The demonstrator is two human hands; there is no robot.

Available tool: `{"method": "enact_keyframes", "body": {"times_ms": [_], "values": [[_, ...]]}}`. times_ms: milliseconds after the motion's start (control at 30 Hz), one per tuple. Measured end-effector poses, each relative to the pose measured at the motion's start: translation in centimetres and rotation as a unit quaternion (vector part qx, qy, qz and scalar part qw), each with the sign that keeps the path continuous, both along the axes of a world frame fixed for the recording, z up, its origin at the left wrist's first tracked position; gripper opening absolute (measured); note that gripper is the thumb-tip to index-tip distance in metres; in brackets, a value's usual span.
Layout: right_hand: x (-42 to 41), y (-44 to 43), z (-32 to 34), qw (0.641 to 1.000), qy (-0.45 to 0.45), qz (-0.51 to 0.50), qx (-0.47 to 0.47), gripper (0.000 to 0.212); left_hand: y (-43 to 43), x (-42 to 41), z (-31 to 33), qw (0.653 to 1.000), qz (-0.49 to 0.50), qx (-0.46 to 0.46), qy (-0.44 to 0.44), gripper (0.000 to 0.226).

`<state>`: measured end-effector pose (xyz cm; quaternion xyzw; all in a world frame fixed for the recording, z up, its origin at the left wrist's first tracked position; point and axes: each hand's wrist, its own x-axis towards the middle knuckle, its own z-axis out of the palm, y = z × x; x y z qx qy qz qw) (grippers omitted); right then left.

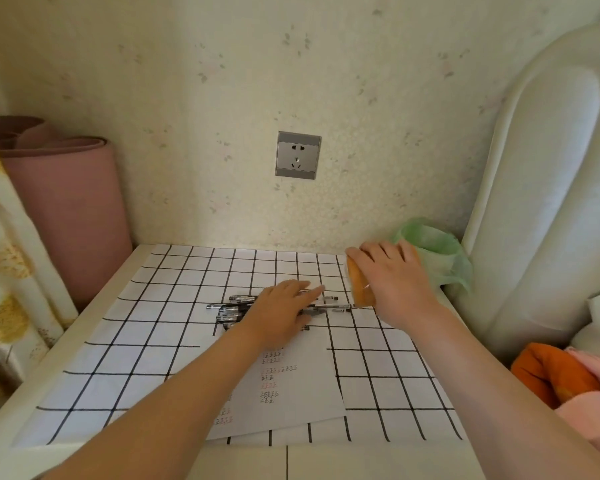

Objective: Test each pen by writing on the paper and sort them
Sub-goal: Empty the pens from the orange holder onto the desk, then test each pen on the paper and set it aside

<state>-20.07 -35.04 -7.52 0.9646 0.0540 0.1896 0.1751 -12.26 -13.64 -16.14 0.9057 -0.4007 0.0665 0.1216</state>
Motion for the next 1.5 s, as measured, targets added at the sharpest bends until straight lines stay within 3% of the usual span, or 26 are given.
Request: {"method": "enact_keyframes", "body": {"times_ms": [167, 233, 367, 467, 567, 767, 867, 967, 1133, 1433, 1500], "values": [[0.7, 0.2, -0.9, 0.997, -0.024, 0.058, 0.054, 0.091, -1.2, -0.1, -0.7, 0.998, -0.021, 0.051, 0.016, 0.046], [0.6, 0.5, -0.7, 0.984, -0.040, 0.082, 0.150, 0.086, -1.1, 0.0, -0.5, 0.997, -0.019, -0.017, 0.071, 0.048], [0.1, 1.6, -0.2, 0.874, 0.020, 0.097, 0.476, 0.097, -0.2, 0.3, 2.9, 0.941, 0.042, -0.229, 0.246, 0.067], [0.9, 3.1, -0.5, 0.823, 0.048, 0.062, 0.562, 0.114, 1.1, 0.4, 5.8, 0.878, 0.064, -0.341, 0.330, 0.064], [2.4, 5.7, -0.7, 0.784, 0.052, 0.071, 0.614, 0.102, 3.0, 0.7, 7.4, 0.851, 0.083, -0.391, 0.339, 0.055], [6.9, 11.5, -1.8, 0.743, 0.047, 0.083, 0.663, 0.100, 7.2, 3.2, 7.5, 0.850, 0.133, -0.407, 0.308, 0.062], [9.6, 14.5, -1.9, 0.725, 0.030, 0.099, 0.681, 0.098, 9.1, 5.0, 6.5, 0.872, 0.180, -0.396, 0.222, 0.057], [12.2, 17.0, -2.4, 0.697, 0.024, 0.094, 0.711, 0.095, 10.7, 6.7, 5.0, 0.866, 0.242, -0.404, 0.165, 0.046], [15.2, 20.0, -4.1, 0.701, 0.034, 0.073, 0.708, 0.104, 12.6, 8.3, 3.6, 0.828, 0.266, -0.453, 0.194, 0.046], [15.5, 21.1, -6.5, 0.690, 0.059, 0.063, 0.719, 0.098, 13.8, 8.9, 3.1, 0.830, 0.205, -0.457, 0.245, 0.044], [15.2, 20.9, -6.7, 0.685, 0.076, 0.061, 0.722, 0.098, 14.0, 9.3, 3.0, 0.838, 0.210, -0.443, 0.238, 0.053]]}}
